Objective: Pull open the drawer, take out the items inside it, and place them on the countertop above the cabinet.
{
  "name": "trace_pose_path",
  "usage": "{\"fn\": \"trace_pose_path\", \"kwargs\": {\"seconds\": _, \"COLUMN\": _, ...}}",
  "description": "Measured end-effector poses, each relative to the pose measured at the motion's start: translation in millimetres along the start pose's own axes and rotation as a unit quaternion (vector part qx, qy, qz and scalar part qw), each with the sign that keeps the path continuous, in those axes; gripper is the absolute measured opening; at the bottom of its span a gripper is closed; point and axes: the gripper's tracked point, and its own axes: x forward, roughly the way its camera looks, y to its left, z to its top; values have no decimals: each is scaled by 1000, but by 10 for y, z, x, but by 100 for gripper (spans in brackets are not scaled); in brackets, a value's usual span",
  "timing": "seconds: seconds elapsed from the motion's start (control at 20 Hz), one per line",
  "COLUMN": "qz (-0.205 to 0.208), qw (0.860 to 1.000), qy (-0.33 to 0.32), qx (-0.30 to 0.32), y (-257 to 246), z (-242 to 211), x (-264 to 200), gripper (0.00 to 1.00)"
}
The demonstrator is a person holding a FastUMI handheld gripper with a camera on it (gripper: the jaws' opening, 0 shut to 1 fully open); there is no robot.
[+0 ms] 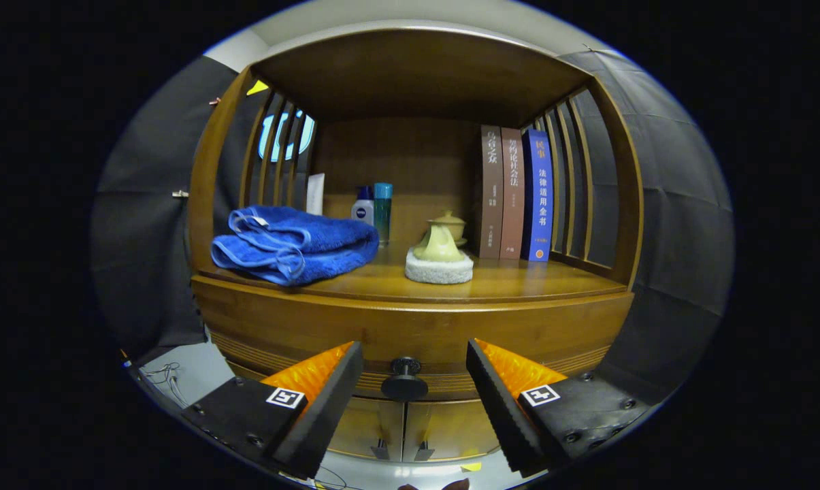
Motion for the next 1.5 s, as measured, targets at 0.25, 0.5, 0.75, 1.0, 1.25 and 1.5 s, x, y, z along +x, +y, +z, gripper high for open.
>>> {"fn": "trace_pose_path", "kwargs": {"seconds": 0.25, "qz": 6, "qw": 1000, "qy": -19, "qx": 6, "y": -19, "z": 562, "x": -484, "gripper": 99}}
{"fn": "trace_pose_path", "kwargs": {"seconds": 0.5, "qz": 13, "qw": 998, "qy": -53, "qx": 35, "y": 11, "z": 1204, "x": -977, "gripper": 99}}
{"fn": "trace_pose_path", "kwargs": {"seconds": 0.75, "qz": 12, "qw": 997, "qy": -68, "qx": 24, "y": 5, "z": 1580, "x": -1425, "gripper": 99}}
{"fn": "trace_pose_path", "kwargs": {"seconds": 1.0, "qz": 21, "qw": 997, "qy": -63, "qx": 25, "y": 3, "z": 1751, "x": -1796, "gripper": 99}}
{"fn": "trace_pose_path", "kwargs": {"seconds": 1.25, "qz": 28, "qw": 996, "qy": -78, "qx": 18, "y": 22, "z": 1869, "x": -1979, "gripper": 99}}
{"fn": "trace_pose_path", "kwargs": {"seconds": 1.5, "qz": 28, "qw": 997, "qy": -77, "qx": 14, "y": 45, "z": 1855, "x": -1977, "gripper": 99}}
